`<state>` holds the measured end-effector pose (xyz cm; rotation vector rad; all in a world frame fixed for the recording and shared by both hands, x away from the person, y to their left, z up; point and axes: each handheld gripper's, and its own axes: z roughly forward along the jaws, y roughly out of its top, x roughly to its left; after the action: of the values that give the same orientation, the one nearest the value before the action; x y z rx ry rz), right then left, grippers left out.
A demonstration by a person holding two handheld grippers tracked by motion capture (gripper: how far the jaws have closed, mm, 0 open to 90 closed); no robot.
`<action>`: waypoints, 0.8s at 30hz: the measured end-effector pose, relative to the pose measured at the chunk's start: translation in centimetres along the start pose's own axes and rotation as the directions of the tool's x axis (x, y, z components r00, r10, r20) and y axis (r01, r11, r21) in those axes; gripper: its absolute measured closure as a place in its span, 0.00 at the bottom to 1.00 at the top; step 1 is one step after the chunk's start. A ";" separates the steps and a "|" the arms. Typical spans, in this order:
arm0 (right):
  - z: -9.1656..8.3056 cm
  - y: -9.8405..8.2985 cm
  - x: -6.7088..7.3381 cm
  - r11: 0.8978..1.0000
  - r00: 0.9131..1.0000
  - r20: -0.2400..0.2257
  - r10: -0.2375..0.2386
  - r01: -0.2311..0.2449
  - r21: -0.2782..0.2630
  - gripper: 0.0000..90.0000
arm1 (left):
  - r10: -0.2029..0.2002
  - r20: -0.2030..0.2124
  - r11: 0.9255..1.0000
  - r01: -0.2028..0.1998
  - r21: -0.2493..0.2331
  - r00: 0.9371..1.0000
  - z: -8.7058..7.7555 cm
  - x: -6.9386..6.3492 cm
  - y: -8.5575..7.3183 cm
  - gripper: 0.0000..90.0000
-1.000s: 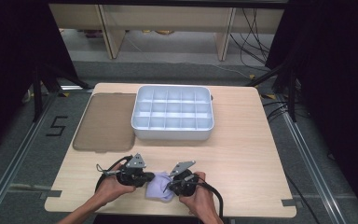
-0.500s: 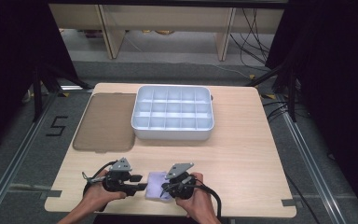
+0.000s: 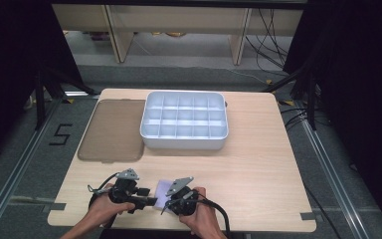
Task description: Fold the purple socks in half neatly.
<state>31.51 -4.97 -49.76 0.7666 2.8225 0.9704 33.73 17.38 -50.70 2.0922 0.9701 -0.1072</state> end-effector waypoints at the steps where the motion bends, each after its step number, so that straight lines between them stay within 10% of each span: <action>1: 0.0 0.0 0.0 1.000 1.000 -0.007 -0.003 0.003 -0.002 1.00 | -0.001 0.005 1.000 0.001 0.003 1.000 0.1 0.0 0.0 0.54; 15: -0.1 -0.1 0.0 1.000 1.000 0.003 0.004 -0.004 -0.020 1.00 | 0.048 -0.006 0.999 -0.048 -0.018 0.999 1.1 -0.8 -0.4 0.89; 24: -0.1 0.7 0.4 0.993 0.999 -0.027 -0.029 0.026 -0.116 1.00 | 0.117 -0.049 0.991 -0.120 -0.057 0.992 -0.3 -1.3 0.0 0.93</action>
<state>31.43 -4.39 -49.19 0.7049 2.7638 1.1379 32.74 16.80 -49.95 2.0989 0.8631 0.0301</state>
